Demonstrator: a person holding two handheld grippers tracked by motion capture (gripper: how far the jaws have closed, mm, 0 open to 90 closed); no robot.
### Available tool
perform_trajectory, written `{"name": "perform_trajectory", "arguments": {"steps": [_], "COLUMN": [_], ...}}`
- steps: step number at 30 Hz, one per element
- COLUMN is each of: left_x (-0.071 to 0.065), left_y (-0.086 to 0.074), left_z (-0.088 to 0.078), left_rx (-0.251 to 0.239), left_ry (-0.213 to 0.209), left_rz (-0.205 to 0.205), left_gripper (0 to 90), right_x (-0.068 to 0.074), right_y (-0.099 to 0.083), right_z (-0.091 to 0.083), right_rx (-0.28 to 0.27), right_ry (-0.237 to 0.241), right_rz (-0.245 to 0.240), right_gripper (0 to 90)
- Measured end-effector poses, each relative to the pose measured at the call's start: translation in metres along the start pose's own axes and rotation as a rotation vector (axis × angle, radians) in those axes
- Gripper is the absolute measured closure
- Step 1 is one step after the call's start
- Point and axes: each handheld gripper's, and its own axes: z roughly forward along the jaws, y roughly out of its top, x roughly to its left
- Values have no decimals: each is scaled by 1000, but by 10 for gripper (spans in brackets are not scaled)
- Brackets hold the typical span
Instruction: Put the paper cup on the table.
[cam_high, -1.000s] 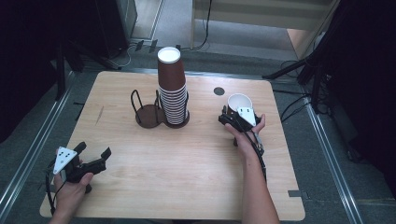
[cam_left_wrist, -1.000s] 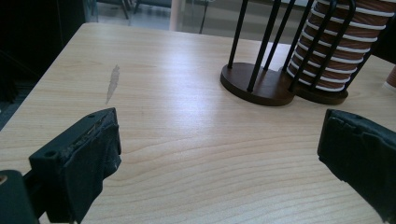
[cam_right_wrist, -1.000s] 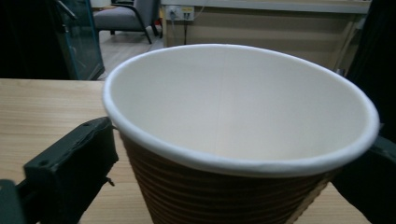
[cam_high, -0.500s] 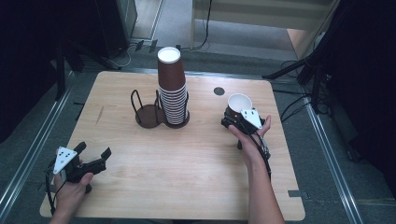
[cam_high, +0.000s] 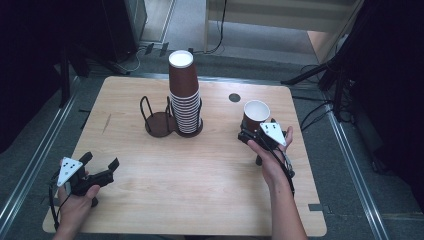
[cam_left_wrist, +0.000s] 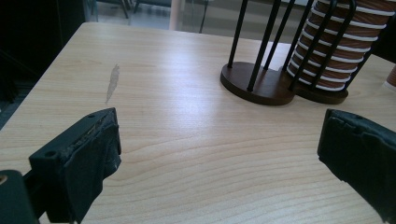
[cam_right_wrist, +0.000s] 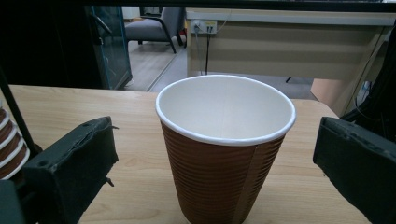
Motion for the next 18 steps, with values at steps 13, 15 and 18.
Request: {"name": "perform_trajectory", "arguments": {"steps": [13, 15, 18], "left_x": [0, 0, 0], "left_y": [0, 0, 0], "left_z": [0, 0, 0], "left_rx": [1, 0, 1], "left_ry": [1, 1, 1], "left_rz": [0, 0, -1], "left_gripper": [1, 1, 1], "right_x": [-4, -5, -7], "right_y": [4, 4, 4], "right_z": [-25, -29, -35], "right_rx": [-28, -32, -36], "right_ry": [21, 23, 27], "right_rz": [-2, -7, -8], "right_gripper": [0, 0, 0]}}
